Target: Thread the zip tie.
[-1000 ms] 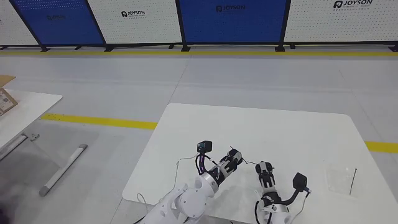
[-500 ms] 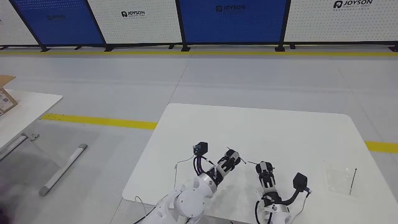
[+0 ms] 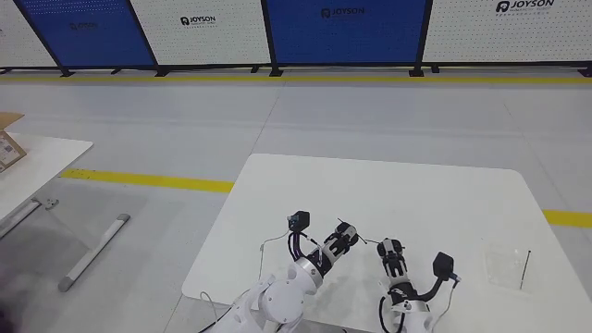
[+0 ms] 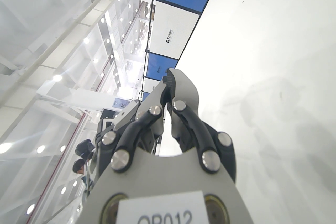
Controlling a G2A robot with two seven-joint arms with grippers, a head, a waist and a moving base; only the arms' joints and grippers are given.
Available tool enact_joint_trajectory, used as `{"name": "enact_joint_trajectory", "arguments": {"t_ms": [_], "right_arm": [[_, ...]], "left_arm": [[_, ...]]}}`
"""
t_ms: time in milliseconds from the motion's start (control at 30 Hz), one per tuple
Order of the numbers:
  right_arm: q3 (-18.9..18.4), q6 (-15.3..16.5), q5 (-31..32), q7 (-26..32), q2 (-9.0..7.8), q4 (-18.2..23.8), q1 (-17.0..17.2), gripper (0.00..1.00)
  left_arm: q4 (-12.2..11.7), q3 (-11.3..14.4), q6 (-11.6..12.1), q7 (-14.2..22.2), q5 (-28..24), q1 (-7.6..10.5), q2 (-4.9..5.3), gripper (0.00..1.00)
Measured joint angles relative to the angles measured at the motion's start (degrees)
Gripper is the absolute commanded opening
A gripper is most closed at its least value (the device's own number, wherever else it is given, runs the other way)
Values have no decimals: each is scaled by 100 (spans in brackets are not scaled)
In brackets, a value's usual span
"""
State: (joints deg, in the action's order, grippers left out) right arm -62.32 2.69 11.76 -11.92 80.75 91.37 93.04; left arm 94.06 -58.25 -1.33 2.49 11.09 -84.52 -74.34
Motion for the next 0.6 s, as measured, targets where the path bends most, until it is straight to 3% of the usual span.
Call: {"name": "enact_joint_trajectory", "arguments": {"t_ms": [600], "right_arm": [[3,-15,4,27,43,-31,-42,0]], "left_arm": [[0,0,0,0,0,0,0,0]]}}
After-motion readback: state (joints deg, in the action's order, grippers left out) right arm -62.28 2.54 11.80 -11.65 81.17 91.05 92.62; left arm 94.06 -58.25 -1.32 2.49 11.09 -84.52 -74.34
